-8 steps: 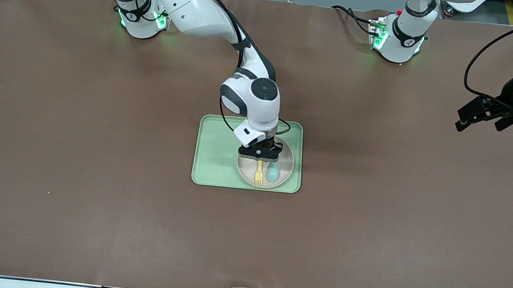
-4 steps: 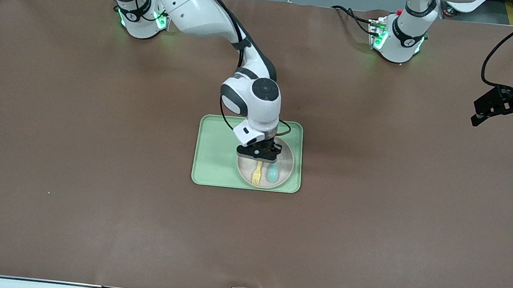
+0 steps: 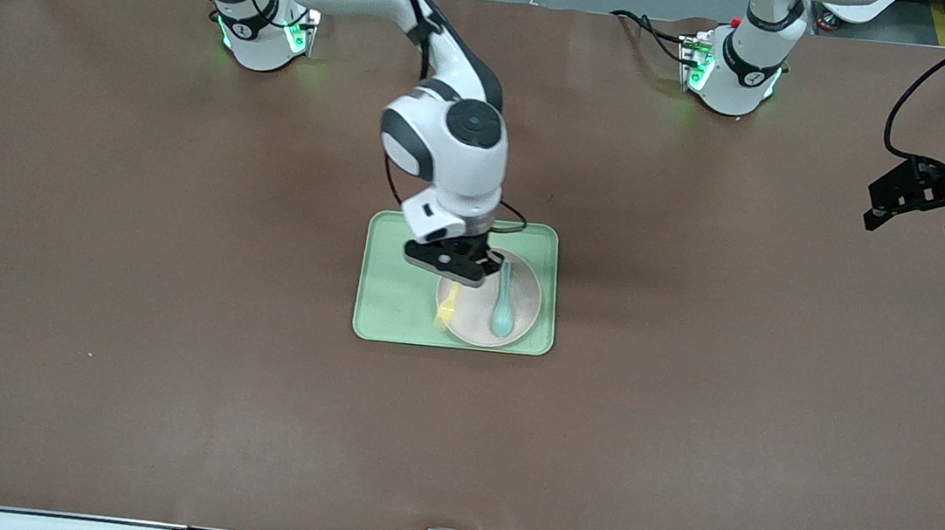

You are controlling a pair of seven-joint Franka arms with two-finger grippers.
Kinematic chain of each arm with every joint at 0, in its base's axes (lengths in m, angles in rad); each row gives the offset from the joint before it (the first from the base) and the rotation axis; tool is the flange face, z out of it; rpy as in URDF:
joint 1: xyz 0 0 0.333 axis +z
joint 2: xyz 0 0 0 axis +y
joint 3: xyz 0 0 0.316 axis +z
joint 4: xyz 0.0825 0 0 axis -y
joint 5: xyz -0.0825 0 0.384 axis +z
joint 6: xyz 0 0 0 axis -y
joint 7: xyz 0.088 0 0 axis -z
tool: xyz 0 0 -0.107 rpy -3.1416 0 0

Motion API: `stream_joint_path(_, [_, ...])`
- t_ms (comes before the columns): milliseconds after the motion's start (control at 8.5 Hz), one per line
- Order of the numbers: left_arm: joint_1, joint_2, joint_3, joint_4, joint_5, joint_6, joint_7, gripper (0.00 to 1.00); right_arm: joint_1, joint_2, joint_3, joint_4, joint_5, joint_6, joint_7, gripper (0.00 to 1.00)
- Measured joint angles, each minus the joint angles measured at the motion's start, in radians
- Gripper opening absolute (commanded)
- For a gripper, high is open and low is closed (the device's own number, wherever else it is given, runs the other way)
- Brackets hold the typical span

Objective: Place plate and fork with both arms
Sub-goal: 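Lift the fork off the plate and lower it onto the tray beside it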

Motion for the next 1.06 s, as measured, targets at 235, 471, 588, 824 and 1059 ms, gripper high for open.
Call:
stream_joint_path(235, [0.000, 0.000, 0.000, 0.002, 0.000, -0.005, -0.001, 0.99, -0.067, -0.066, 0.000, -0.224, 0.000, 0.184, -0.068, 0.00])
stream_joint_path(471, [0.000, 0.000, 0.000, 0.002, 0.000, -0.015, -0.002, 0.99, -0.073, -0.060, 0.000, -0.303, 0.000, 0.256, -0.074, 0.00])
stream_joint_path(588, [0.000, 0.000, 0.000, 0.002, 0.000, -0.020, -0.002, 0.99, -0.076, -0.044, 0.000, -0.307, 0.000, 0.276, -0.092, 0.00])
stream_joint_path(824, [0.000, 0.000, 0.000, 0.002, 0.000, -0.023, -0.002, 0.99, -0.081, 0.006, 0.000, -0.313, 0.000, 0.325, -0.113, 0.02])
stream_joint_path(1059, [0.000, 0.000, 0.000, 0.002, 0.000, -0.025, -0.002, 0.99, -0.081, 0.047, 0.001, -0.313, 0.000, 0.360, -0.121, 1.00])
